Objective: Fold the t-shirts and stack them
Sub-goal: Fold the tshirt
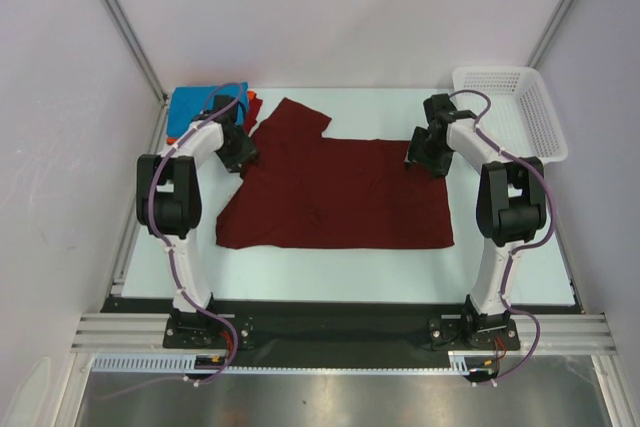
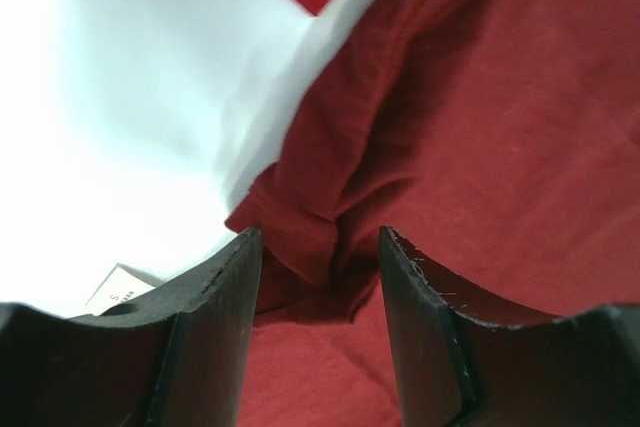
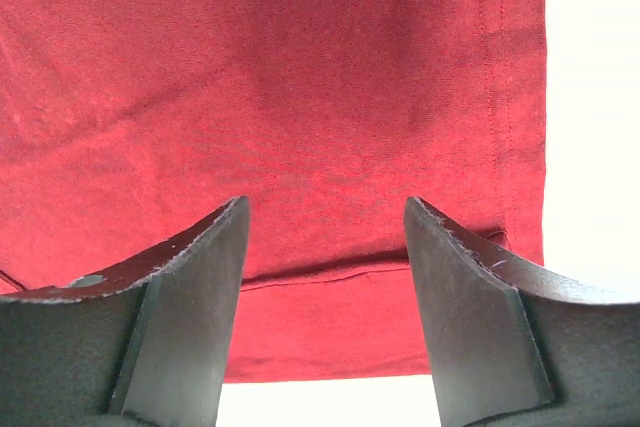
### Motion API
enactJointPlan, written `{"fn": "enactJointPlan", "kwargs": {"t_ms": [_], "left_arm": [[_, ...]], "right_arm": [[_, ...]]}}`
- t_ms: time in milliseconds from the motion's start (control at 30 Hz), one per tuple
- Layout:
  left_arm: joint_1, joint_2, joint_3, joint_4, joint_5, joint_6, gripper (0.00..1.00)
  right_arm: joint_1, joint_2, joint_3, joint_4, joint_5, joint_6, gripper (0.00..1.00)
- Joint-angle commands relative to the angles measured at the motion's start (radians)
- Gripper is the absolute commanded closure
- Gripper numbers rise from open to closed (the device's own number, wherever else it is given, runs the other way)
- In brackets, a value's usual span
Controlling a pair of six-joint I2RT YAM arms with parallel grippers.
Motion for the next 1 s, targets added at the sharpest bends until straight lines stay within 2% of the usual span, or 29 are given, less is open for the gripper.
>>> {"fn": "enactJointPlan", "kwargs": {"t_ms": [0, 100, 167, 267, 300, 367, 467, 600, 833, 867, 967], "left_arm": [[0.012, 0.024, 0.047, -0.04, -0.036, -0.045, 0.44], [0.017, 0.038, 0.052, -0.037, -0.036, -0.037, 0.46], [0.02, 0.044, 0.057, -0.031, -0.032, -0.026, 0.53], [0.033, 0.047, 0.057, -0.017, -0.021, -0.004, 0.75], [0.037, 0.047, 0.06, -0.016, -0.021, 0.006, 0.85], [0.043, 0.033, 0.063, -0.002, -0.032, 0.041, 0.91], [0.047, 0.006, 0.06, 0.049, -0.047, 0.137, 0.95], [0.066, 0.001, 0.072, 0.08, -0.05, 0.248, 0.95], [0.127, 0.025, 0.092, 0.121, 0.026, 0.365, 0.92], [0.136, 0.03, 0.104, 0.116, 0.06, 0.378, 0.88], [0.147, 0.038, 0.114, 0.092, 0.034, 0.379, 0.87]], "right_arm": [[0.007, 0.006, 0.042, -0.006, 0.007, -0.006, 0.31], [0.013, 0.01, 0.044, -0.006, 0.006, -0.003, 0.32], [0.016, 0.015, 0.044, -0.006, 0.007, -0.003, 0.32], [0.024, 0.026, 0.039, -0.009, 0.012, -0.002, 0.32], [0.029, 0.029, 0.038, -0.017, 0.016, 0.0, 0.33], [0.032, 0.045, 0.03, -0.026, 0.015, 0.011, 0.37], [0.036, 0.047, -0.007, -0.021, 0.004, 0.035, 0.44], [0.035, 0.036, -0.053, 0.016, -0.002, 0.058, 0.47], [0.035, 0.058, -0.061, 0.011, -0.001, 0.052, 0.48], [0.035, 0.062, -0.059, 0.009, -0.002, 0.054, 0.49], [0.035, 0.072, -0.056, 0.011, 0.001, 0.052, 0.49]]}}
